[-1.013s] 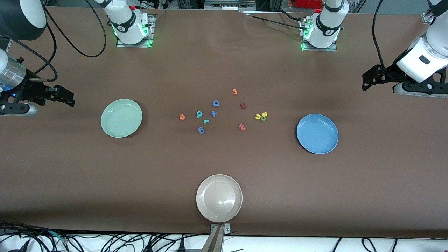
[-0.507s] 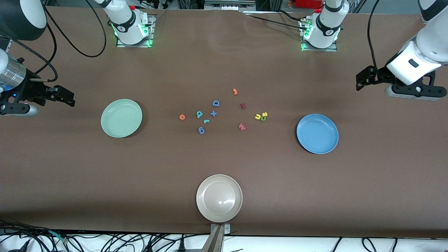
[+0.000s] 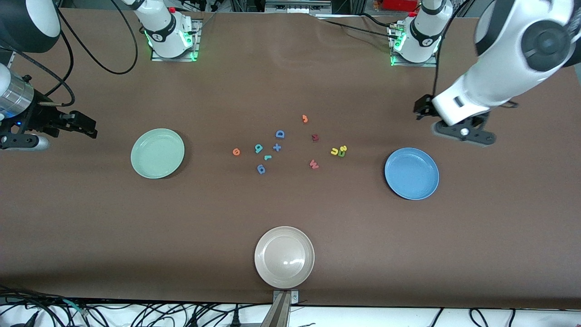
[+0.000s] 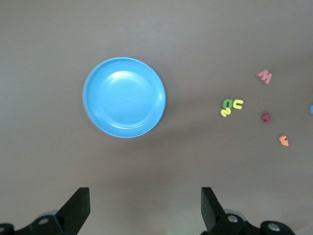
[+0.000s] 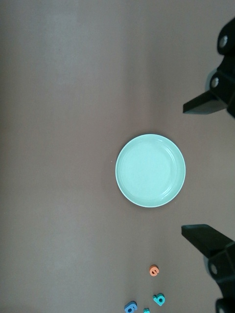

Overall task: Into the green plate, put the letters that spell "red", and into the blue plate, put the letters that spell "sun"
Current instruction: 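Move the left gripper over the green letter beside the blue plate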

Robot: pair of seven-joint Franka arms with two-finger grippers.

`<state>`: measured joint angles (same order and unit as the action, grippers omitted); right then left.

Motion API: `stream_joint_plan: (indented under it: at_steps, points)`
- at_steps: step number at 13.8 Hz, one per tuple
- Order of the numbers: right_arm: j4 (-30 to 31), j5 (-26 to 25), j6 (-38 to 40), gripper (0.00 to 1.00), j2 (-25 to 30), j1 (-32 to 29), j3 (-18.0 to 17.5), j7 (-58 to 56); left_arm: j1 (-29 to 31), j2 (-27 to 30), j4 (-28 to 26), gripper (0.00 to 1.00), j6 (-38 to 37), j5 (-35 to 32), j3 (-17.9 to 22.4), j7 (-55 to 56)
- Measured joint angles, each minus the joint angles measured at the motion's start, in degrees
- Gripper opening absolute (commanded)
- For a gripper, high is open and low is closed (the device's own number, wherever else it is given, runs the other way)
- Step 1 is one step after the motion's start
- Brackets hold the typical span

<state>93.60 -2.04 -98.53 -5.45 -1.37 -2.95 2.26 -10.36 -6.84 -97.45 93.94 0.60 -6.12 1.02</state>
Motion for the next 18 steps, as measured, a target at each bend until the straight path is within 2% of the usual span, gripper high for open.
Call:
stream_joint_plan:
  at_steps: [4, 10, 18]
  points:
    - [0.01, 0.00, 0.00, 1.00, 0.00, 0.00, 0.03, 0.00, -3.94, -4.56, -2.41, 1.00, 7.08, 0.00, -0.14, 0.02]
    - [0.02, 0.00, 0.00, 1.00, 0.00, 0.00, 0.04, 0.00, -4.04, -7.43, -17.42, 1.00, 29.63, 0.00, -3.85, 0.02]
    - [0.07, 0.00, 0.00, 1.00, 0.00, 0.00, 0.05, 0.00, -5.16, -17.58, -23.41, 0.98, 48.69, 0.00, -6.72, 0.10]
